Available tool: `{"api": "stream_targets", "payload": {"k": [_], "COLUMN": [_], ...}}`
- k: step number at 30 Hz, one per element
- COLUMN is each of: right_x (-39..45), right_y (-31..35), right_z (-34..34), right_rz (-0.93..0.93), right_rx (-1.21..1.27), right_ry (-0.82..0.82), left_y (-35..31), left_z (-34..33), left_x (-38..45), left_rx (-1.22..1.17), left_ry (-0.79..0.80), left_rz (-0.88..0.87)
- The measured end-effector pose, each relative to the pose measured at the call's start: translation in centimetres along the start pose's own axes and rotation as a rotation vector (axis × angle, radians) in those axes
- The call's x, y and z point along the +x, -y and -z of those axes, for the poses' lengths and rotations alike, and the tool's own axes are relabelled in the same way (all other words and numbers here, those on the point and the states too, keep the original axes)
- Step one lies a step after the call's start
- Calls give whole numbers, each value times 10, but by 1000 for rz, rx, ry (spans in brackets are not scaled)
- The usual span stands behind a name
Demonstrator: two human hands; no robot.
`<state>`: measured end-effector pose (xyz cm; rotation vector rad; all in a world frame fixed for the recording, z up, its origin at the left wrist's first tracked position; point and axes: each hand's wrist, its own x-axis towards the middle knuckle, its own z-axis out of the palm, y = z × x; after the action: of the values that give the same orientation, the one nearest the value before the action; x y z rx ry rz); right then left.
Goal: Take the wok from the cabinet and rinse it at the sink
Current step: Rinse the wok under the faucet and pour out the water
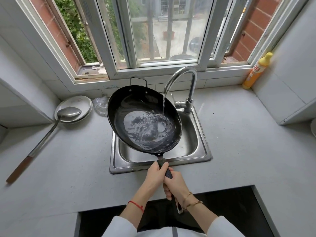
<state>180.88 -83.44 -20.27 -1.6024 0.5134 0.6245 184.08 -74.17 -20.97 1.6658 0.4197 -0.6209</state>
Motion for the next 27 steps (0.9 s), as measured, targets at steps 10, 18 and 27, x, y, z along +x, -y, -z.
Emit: {"api": "stream_targets", "payload": {"k": [10,18,27], "right_x": [13,23,34], "right_y": [0,0,-11], "right_z": [-18,-26,-40], "right_rz": [-163,-296,-358], "right_rx": [325,669,974], "right_ry": [279,591,731], "left_y": [-4,-5,-4], "left_z": [17,23,29], "left_x": [-6,-10,-10], "left_rx": [396,373,374], "left_ry": [-365,-493,-539], "left_rz": [-122,-114,-99]}}
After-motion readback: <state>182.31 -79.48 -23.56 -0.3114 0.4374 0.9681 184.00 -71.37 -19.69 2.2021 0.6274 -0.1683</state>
